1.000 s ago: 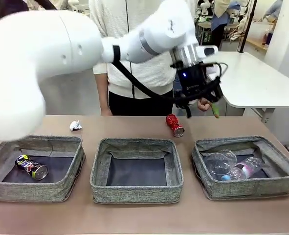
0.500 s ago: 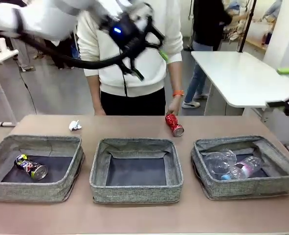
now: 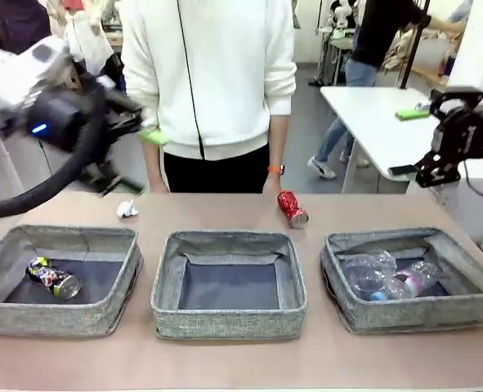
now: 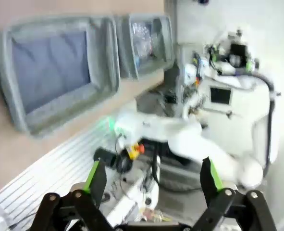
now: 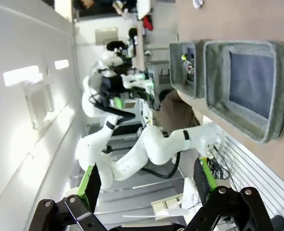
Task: Sort the waste into the appropriate baskets.
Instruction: Place the picked waste into the Fabric basket indicated by the person, then pick up the waste item pointed out by the person.
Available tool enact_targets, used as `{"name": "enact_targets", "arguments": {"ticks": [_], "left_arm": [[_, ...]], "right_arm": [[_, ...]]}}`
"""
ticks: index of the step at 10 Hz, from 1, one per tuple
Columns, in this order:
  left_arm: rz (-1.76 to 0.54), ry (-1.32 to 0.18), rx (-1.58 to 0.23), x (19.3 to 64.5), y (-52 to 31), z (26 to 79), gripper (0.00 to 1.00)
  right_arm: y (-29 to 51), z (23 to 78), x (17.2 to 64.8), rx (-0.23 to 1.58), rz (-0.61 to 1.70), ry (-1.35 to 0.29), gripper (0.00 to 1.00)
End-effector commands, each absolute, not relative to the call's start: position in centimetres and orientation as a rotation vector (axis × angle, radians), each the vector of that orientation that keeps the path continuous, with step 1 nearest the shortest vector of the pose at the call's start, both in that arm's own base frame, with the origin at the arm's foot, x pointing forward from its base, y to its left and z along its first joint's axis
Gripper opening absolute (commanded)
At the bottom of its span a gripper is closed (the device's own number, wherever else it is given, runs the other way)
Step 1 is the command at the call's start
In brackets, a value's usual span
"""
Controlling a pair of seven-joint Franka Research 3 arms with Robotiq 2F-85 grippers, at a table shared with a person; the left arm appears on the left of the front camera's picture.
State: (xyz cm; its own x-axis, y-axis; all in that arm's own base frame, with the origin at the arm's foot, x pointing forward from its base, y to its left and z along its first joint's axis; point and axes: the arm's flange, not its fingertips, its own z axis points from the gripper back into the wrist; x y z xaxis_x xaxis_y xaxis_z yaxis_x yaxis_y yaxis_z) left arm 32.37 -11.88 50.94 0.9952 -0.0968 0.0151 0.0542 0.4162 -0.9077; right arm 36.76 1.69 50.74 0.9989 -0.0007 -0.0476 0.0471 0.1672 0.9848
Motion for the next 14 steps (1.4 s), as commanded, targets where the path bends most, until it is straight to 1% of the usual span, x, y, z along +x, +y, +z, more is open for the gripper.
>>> {"name": "enact_targets", "arguments": {"ticks": [1,2,4,6,7,8,14], "left_arm": [[-0.256,0.185,-1.256,35.2,-4.9,46.9,1.00],[-0.306,0.194,-1.312,35.9,-1.7,45.3,1.00],[-0.323,0.061,-1.452,34.9,4.0,42.6,1.00],[-0.281,-0.050,-1.525,33.5,5.8,41.0,1.00],[-0.191,-0.158,-1.579,33.3,6.2,40.5,1.00],[-0.273,0.006,-1.482,34.0,6.4,41.0,1.00],[-0.273,0.006,-1.482,34.0,6.4,41.0,1.00]], "right_arm": [[2.6,51.3,38.3,1.396,-0.026,0.074,1.00],[2.2,51.0,38.4,1.362,-0.045,0.080,1.00],[-0.7,50.0,38.2,1.354,-0.065,0.091,1.00],[-3.9,48.6,37.5,1.384,-0.114,0.072,1.00],[-4.5,48.1,37.3,1.392,-0.136,0.073,1.00],[-2.5,48.8,37.7,1.367,-0.104,0.078,1.00],[-2.5,48.8,37.7,1.367,-0.104,0.078,1.00]]}}
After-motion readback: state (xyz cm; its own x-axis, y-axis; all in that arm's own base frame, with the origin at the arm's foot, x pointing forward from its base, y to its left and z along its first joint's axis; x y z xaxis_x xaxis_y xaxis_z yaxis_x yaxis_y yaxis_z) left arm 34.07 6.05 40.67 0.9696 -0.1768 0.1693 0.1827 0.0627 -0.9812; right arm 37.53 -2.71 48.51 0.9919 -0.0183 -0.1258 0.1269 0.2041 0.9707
